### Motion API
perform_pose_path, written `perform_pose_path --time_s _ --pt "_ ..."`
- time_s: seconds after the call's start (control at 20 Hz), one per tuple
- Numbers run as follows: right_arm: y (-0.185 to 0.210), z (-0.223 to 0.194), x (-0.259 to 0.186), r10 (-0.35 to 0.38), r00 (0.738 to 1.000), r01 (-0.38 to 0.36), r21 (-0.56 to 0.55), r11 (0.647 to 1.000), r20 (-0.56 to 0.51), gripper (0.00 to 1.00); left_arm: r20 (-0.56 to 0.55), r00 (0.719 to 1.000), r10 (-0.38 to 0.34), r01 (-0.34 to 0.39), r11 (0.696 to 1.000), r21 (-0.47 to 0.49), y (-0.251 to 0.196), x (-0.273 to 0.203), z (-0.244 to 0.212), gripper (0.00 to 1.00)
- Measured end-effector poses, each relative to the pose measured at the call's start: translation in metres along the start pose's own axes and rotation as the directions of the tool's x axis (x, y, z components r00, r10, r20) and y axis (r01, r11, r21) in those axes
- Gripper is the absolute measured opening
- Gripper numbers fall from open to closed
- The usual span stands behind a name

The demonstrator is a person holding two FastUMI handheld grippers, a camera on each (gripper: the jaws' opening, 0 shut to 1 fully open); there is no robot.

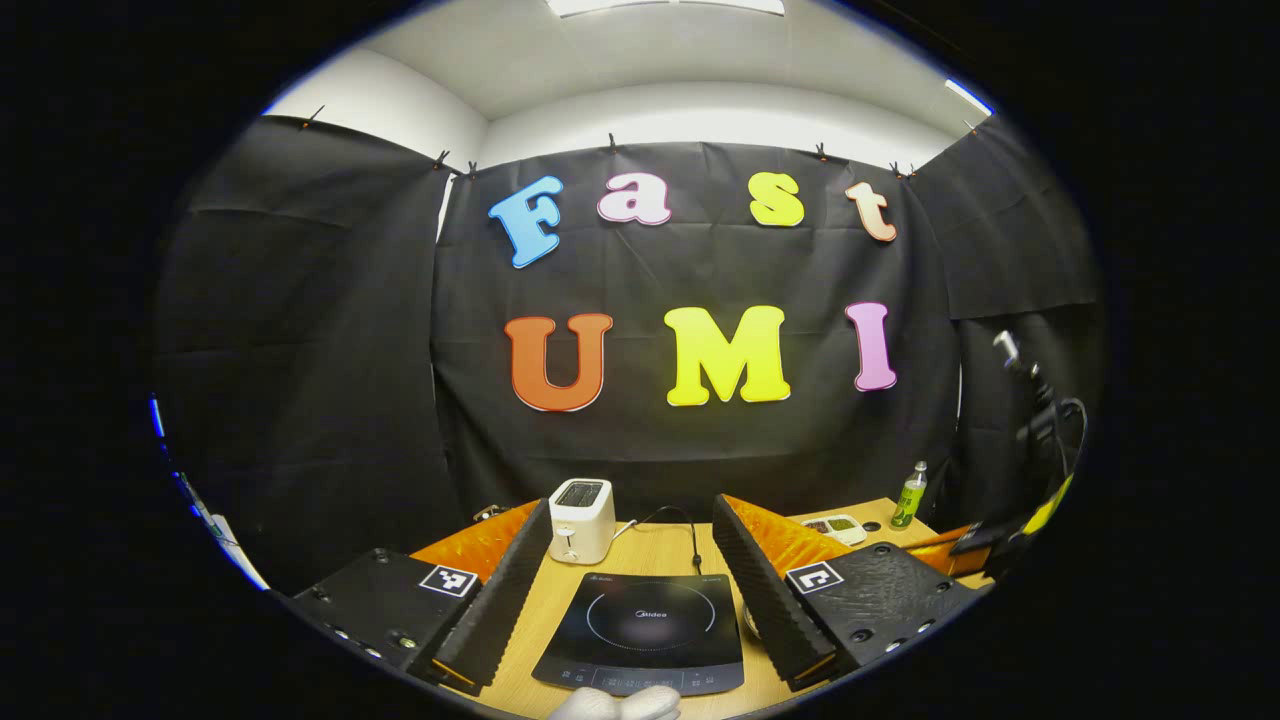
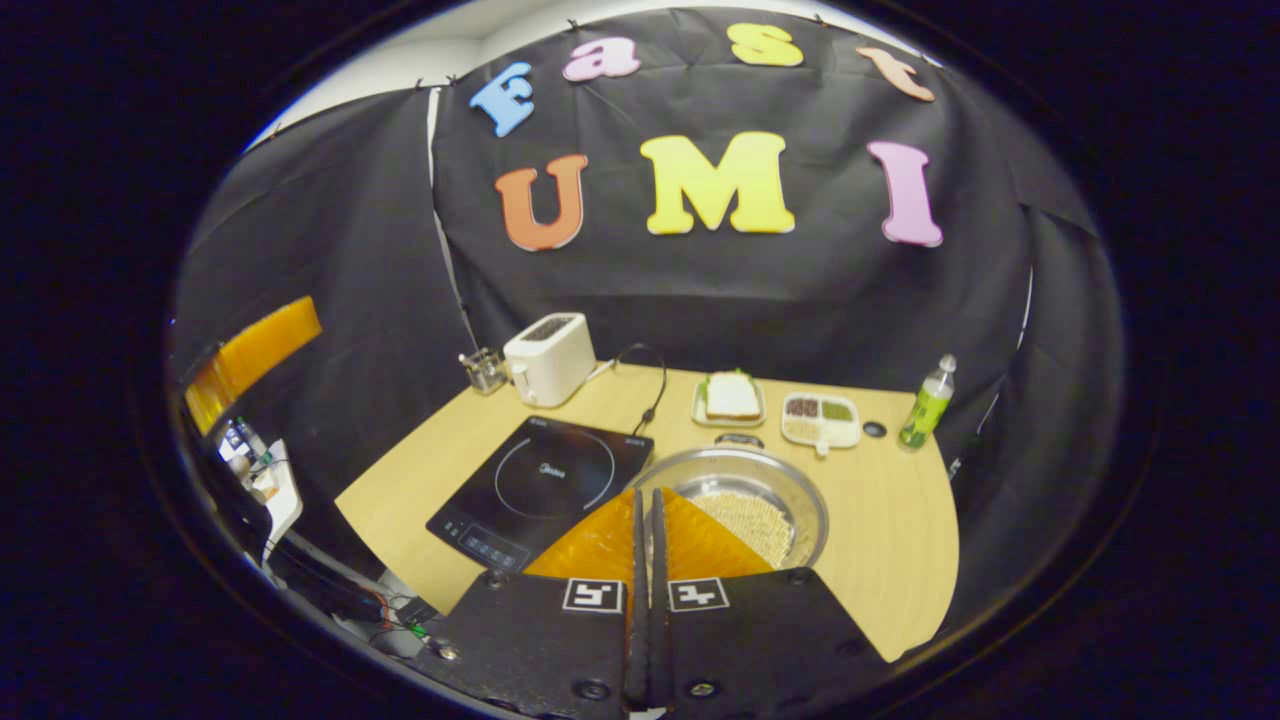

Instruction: First push the handle of the pot to place it horizontally, then grasp the pot with both hands and set it on the induction cooktop.

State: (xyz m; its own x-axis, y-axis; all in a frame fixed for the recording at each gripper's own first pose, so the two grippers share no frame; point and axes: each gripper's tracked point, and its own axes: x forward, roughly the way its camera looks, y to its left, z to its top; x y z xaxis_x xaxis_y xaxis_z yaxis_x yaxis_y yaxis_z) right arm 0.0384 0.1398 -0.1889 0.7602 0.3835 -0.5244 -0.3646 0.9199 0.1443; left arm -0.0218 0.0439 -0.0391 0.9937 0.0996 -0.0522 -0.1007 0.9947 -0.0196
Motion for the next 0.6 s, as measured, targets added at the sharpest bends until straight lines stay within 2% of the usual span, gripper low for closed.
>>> perform_pose_path --time_s 0.15,0.25,0.35,0.6 --pt "0.001 -0.045 0.028 -0.002 0.994 0.002 0.001 1.000 -0.110 0.01 -0.010 1.000 0.017 -0.017 1.000 -0.003 0.010 0.001 -0.003 0.96" --pt "0.004 -0.074 0.045 0.015 0.984 -0.010 0.029 1.000 -0.179 0.04 -0.018 0.999 0.030 -0.030 1.000 -0.003 0.015 0.002 -0.006 0.96" --pt "0.008 -0.105 0.058 0.025 0.969 -0.014 0.046 0.999 -0.247 0.04 -0.025 0.999 0.038 -0.038 0.999 -0.004 0.020 0.002 -0.008 0.96" --pt "0.003 -0.157 0.085 -0.005 0.932 0.028 0.060 0.998 -0.361 0.04 -0.039 0.998 0.055 -0.055 0.998 0.006 0.028 0.002 -0.013 0.96"
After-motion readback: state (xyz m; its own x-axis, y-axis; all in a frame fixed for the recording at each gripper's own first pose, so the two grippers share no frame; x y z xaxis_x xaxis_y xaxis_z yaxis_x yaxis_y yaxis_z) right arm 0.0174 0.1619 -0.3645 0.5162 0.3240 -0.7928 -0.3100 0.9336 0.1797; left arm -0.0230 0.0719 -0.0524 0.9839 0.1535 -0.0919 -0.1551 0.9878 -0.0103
